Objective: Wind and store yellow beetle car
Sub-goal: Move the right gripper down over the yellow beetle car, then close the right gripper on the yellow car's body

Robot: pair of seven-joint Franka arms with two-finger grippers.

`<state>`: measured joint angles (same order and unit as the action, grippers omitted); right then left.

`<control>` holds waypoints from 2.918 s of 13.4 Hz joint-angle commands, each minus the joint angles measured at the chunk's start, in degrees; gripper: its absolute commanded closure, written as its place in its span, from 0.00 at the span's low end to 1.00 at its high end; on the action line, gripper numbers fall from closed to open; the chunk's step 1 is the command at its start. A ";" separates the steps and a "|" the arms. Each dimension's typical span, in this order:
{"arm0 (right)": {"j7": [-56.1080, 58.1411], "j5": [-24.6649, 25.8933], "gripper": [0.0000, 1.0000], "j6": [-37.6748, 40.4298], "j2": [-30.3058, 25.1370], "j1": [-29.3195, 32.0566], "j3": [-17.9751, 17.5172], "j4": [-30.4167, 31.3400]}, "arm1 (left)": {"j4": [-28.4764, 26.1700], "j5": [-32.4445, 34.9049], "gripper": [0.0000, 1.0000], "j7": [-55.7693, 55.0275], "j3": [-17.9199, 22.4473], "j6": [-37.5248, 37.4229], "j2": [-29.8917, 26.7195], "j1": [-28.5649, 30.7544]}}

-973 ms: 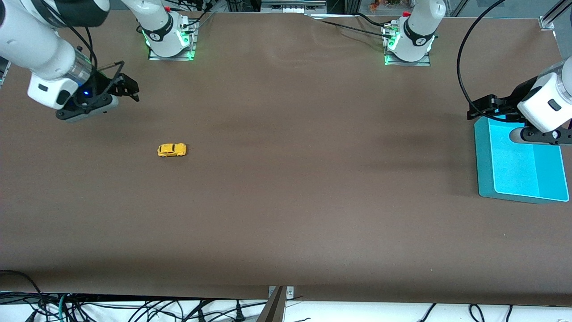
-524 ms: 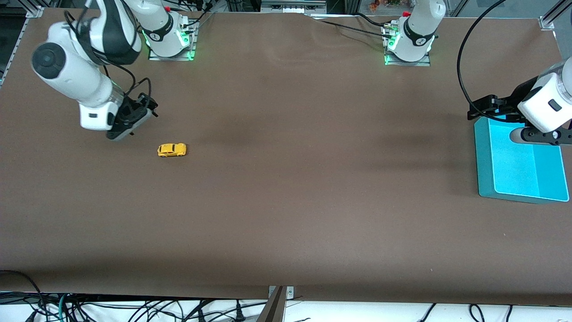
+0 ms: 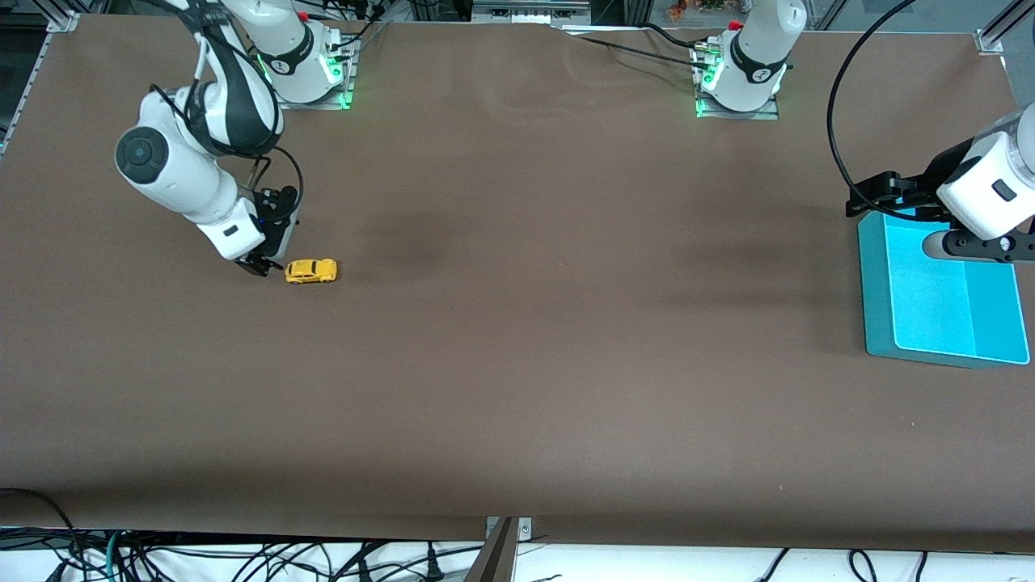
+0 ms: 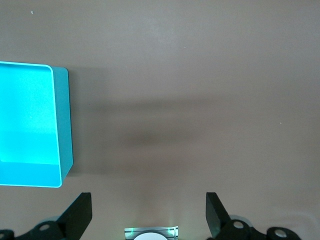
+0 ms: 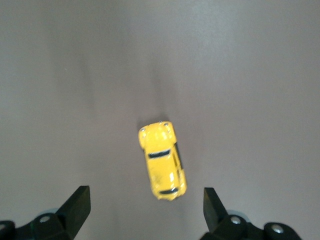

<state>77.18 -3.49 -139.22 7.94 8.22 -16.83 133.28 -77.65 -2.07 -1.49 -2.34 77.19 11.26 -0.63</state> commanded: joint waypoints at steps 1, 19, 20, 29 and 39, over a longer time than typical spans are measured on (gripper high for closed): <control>7.79 -0.02 0.00 -6.40 5.14 0.57 -0.40 -0.04 | 1.10 0.57 0.00 -0.09 -0.12 -0.02 0.43 0.11; 14.31 -0.11 0.38 -16.44 8.58 2.68 -0.22 5.85 | 1.10 0.57 0.00 -0.09 -0.12 -0.02 0.43 0.20; 14.75 -0.11 0.37 -16.44 8.50 2.68 -0.22 5.76 | 1.10 0.57 0.00 -0.09 -0.12 -0.02 0.43 0.20; 16.07 -0.11 0.82 -16.61 8.06 2.68 -0.22 5.76 | 1.10 0.57 0.00 -0.09 -0.12 -0.02 0.43 0.20; 20.20 -0.28 0.90 -18.63 9.99 3.91 1.09 5.41 | 1.10 0.57 0.00 -0.09 -0.12 -0.02 0.43 0.20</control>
<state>95.70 -3.50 -156.09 17.52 10.69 -16.19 137.51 -77.65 -2.07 -1.49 -2.33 77.19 11.26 -0.56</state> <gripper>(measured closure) 0.573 0.000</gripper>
